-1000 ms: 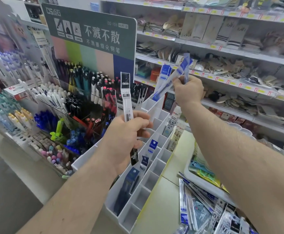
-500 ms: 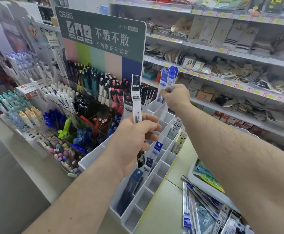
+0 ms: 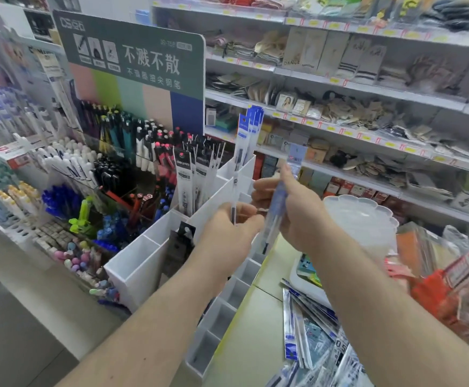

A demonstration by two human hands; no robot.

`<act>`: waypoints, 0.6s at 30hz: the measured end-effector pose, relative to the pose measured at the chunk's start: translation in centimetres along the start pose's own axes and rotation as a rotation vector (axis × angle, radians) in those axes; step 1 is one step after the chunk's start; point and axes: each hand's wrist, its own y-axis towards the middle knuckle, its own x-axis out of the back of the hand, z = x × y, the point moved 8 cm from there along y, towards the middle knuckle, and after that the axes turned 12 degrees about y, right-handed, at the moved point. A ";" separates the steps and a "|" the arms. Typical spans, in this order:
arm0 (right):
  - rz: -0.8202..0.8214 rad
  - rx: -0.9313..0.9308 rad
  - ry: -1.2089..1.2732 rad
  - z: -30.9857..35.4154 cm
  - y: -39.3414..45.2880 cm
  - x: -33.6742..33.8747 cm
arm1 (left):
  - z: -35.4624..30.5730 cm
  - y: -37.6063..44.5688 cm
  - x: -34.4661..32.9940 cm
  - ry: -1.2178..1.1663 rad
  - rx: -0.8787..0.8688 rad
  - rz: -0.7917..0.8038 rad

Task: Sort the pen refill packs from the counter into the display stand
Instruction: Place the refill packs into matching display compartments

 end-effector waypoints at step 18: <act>-0.039 0.096 -0.006 -3.0 -3.9 3.7 | 3.6 -1.1 -1.6 -0.051 0.052 0.152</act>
